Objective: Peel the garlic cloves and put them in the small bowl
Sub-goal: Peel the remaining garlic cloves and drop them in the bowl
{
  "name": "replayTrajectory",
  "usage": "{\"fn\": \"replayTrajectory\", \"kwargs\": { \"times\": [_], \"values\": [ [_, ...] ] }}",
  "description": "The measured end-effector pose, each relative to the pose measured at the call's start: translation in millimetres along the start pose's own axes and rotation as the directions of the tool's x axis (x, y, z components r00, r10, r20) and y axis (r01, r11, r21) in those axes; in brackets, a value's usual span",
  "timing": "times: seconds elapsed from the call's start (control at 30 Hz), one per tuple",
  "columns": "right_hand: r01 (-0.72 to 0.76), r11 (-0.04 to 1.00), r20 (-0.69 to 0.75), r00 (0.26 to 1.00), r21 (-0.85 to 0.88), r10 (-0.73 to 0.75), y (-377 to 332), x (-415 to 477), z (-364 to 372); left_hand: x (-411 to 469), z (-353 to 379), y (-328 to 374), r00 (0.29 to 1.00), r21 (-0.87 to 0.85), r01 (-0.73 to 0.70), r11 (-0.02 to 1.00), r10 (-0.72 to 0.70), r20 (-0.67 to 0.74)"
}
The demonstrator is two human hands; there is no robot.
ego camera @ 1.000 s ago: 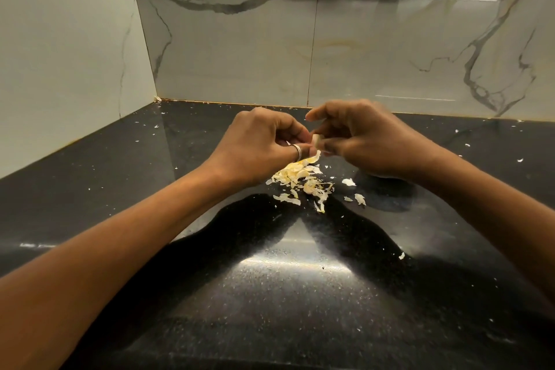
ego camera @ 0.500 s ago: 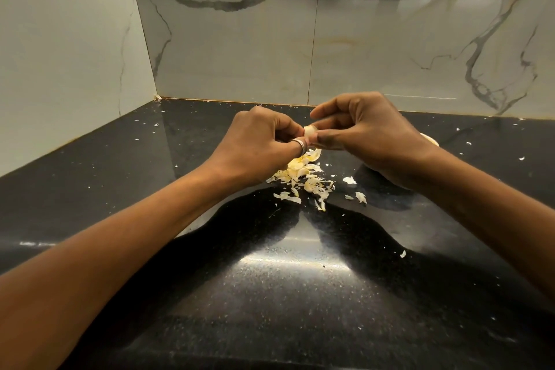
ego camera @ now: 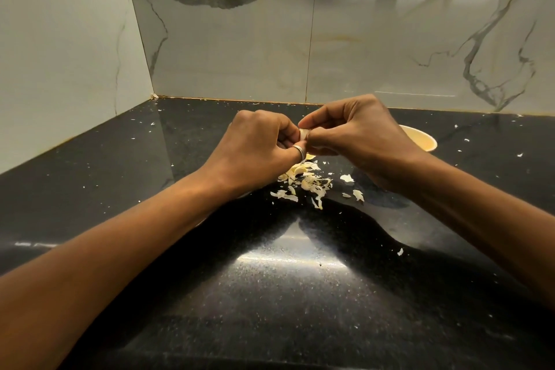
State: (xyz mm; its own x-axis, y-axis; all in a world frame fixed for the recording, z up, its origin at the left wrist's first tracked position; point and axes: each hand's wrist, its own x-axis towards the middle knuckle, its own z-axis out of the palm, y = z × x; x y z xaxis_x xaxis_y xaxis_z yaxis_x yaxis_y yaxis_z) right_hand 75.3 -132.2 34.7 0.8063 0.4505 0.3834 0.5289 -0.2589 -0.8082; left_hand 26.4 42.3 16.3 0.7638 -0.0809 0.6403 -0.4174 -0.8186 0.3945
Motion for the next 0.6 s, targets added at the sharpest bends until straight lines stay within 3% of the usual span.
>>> {"fn": "replayTrajectory", "kwargs": {
  "times": [0.47,0.6],
  "values": [
    [-0.023,0.998,-0.086,0.996,-0.053,0.019,-1.4,-2.0,9.2,-1.3,-0.4,3.0,0.999,0.059,0.017,0.998,-0.019,0.032],
    [-0.047,0.998,-0.088,0.995,-0.041,0.043,-3.3,-4.2,12.8,-3.2,0.9,5.7,0.999,0.146,0.026,0.989,-0.029,0.018]
  ]
}}
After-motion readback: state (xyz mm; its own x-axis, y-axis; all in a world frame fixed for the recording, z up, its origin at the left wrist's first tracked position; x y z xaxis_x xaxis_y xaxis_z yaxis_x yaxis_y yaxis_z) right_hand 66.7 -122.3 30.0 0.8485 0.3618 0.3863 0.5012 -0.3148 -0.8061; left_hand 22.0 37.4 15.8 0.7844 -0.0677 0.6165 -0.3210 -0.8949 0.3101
